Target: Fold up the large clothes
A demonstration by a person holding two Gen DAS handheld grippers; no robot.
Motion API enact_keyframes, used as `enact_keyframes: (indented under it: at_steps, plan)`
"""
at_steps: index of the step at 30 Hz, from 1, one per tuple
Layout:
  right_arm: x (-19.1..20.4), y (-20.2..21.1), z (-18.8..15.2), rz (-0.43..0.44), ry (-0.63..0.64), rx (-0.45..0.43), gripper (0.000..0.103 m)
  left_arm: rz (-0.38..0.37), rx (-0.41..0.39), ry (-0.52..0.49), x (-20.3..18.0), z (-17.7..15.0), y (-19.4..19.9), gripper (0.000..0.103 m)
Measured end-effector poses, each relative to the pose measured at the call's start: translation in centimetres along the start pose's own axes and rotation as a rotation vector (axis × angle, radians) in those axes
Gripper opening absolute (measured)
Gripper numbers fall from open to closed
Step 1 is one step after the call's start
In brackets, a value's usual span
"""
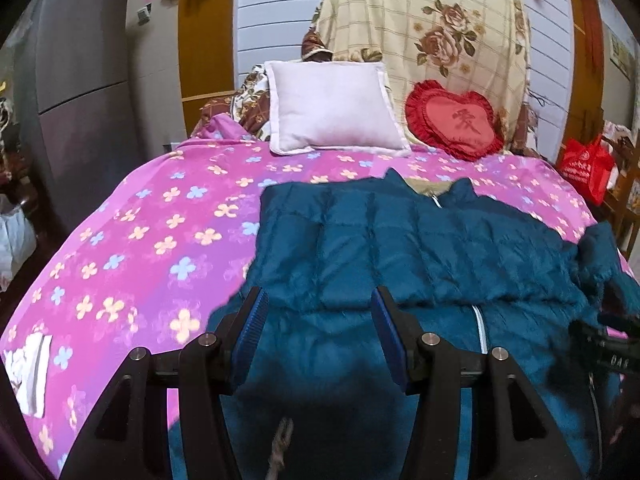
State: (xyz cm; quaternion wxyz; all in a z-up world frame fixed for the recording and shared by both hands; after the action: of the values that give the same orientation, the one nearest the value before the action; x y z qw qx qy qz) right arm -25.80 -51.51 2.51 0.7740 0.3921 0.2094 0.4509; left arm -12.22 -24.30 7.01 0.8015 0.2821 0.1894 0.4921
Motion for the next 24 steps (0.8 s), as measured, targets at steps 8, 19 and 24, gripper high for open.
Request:
enact_keyframes:
  at_steps: [8, 19, 24]
  plan:
    - [0.1, 3.1, -0.9, 0.035, 0.056, -0.062, 0.093, -0.001, 0.024, 0.009, -2.3, -2.2, 1.1, 0.032]
    - [0.4, 2.9, -3.8, 0.075, 0.097, -0.068, 0.094, 0.001, 0.044, -0.025, -4.5, -3.6, -1.4, 0.032]
    - [1.4, 2.6, -3.9, 0.089, 0.137, -0.084, 0.095, -0.010, 0.058, -0.024, -5.0, -3.5, -2.5, 0.032]
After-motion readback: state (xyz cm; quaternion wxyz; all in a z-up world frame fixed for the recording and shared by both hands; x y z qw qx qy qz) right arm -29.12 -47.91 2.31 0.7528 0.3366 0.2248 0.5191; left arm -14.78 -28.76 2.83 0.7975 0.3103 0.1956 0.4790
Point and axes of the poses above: each gripper's, at about its wrist camera, not at the fingertips, and y roughly against the way its jaws point, x to its left, z to its top, the point moved 7 cm from there along -y, roughly the way its jaws point, and after that the axes turned 2 degrees about x, right-handed, at the moved point
